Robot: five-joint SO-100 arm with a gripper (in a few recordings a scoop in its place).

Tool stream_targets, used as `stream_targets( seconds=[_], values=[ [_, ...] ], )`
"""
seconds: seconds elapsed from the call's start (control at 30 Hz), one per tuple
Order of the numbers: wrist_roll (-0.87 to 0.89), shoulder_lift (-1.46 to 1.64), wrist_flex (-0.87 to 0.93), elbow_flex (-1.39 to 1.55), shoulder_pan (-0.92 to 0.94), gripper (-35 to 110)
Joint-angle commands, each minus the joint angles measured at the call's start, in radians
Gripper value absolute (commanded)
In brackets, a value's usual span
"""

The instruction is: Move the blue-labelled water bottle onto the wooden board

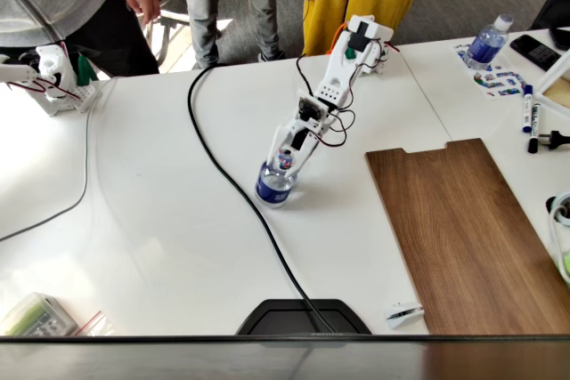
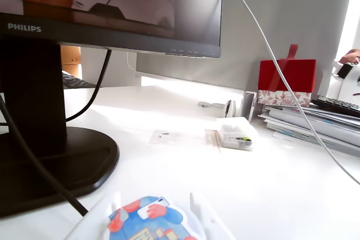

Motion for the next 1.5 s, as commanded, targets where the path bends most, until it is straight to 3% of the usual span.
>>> stream_targets(
  seconds=[0.0,0.13,0.83,1.13,1.47],
  values=[
    [0.031,0.046,0.11,-0.206,-0.021,0],
    [0.069,0.041,0.304,-0.422,-0.043,0],
    [0.227,0.06,0.873,-1.046,-0.1,0],
    [0.212,0.109,0.871,-1.054,-0.184,0],
    [0.285,0.308,1.005,-1.046,-0.301,0]
  ],
)
